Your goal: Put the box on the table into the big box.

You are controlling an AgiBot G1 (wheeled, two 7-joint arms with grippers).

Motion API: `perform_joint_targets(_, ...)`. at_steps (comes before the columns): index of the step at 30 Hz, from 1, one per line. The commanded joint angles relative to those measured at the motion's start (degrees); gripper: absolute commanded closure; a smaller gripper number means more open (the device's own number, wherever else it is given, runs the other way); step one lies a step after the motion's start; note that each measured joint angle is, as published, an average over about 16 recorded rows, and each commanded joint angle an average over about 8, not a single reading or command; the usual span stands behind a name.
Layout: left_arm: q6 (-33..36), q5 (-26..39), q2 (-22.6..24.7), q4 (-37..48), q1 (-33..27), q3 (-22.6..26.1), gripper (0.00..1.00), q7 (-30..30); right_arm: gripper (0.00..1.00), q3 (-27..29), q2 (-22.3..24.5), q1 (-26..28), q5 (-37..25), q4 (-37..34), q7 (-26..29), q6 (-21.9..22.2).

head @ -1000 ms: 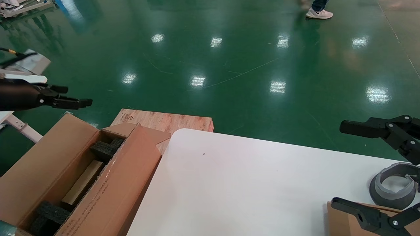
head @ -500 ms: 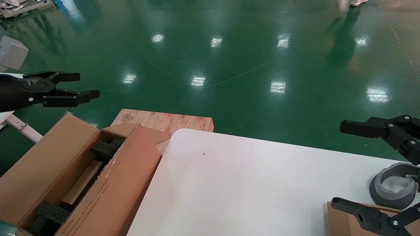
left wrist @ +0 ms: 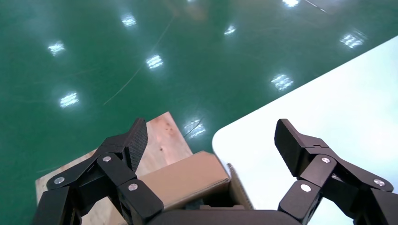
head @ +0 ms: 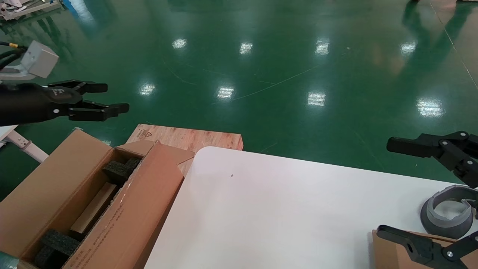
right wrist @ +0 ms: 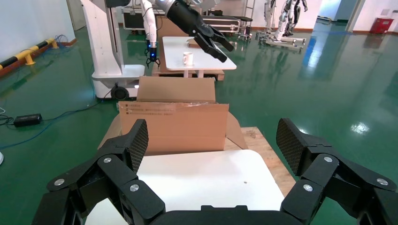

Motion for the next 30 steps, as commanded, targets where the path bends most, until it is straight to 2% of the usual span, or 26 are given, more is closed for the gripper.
perform_joint_targets(1, 0.14, 0.09, 0.35, -0.57, 0.61, -0.83, 0.0, -0.12, 0.0, 0.0, 0.0, 0.0, 0.0, 0.0, 0.0, 0.0)
perform_joint_targets(30, 3.67, -1.36, 4.99, -10.67, 12.04, -14.69, 0.0, -0.28, 0.0, 0.0, 0.0, -0.01, 0.0, -0.01, 0.0, 0.01)
